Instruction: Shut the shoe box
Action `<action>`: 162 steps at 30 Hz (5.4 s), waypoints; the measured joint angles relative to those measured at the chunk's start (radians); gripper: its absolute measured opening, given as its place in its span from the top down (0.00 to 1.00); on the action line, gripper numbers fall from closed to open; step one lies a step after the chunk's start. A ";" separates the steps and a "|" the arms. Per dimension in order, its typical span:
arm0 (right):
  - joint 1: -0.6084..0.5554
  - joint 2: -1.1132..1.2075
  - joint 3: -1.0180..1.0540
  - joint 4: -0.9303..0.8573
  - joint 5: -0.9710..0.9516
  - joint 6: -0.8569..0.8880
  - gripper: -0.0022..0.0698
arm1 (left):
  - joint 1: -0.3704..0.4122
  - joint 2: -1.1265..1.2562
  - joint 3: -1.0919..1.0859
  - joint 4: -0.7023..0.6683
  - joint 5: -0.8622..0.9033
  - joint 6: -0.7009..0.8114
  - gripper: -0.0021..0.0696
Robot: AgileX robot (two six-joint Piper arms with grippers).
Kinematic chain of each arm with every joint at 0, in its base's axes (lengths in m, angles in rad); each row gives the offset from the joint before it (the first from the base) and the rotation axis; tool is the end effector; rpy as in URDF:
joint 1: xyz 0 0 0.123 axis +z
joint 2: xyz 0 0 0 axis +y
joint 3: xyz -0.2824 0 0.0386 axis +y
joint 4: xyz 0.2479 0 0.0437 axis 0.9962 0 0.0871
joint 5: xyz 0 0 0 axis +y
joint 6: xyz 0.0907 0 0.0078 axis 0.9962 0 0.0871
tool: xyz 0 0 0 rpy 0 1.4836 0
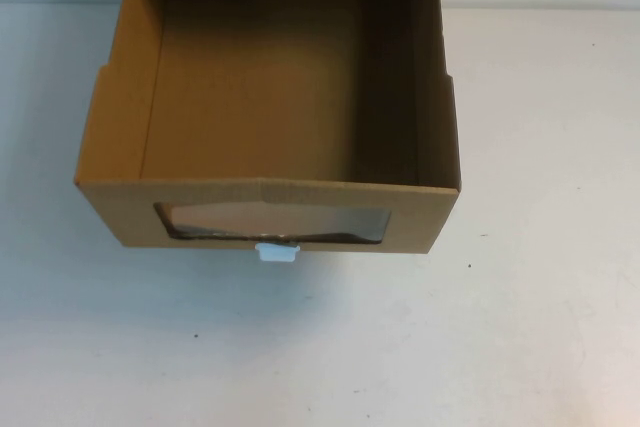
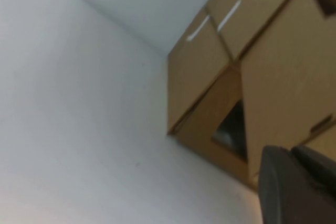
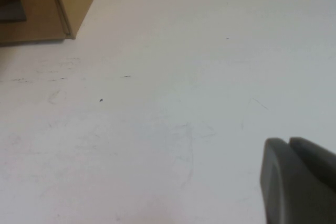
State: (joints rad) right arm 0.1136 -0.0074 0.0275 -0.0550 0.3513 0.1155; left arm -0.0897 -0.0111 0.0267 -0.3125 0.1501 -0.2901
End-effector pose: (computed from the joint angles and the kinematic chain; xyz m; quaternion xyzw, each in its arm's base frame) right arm 0.0532 0.0043 0.1726 -0.0142 0.7998 0.0456 0.5983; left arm 0.0558 -0.0093 0.1917 -0.1693 0.7120 -0.2459 0.6355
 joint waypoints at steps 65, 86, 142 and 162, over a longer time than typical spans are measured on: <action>0.000 0.000 0.000 0.030 -0.087 0.000 0.99 | -0.073 2.096 -2.363 -0.390 0.993 0.816 0.98; 0.000 0.115 -0.276 0.552 0.088 -0.037 0.99 | -0.076 2.100 -2.365 -0.388 1.024 0.805 0.98; 0.676 1.627 -1.428 0.502 0.228 -0.400 0.99 | -0.072 2.100 -2.367 -0.391 1.034 0.767 0.98; 0.537 1.815 -1.707 0.519 0.233 -0.414 0.99 | -0.072 2.100 -2.367 -0.386 1.036 0.767 0.98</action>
State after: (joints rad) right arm 0.6505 1.8079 -1.6792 0.4643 0.5841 -0.2987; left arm -0.1621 2.0890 -2.3407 -0.6984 1.1858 0.4774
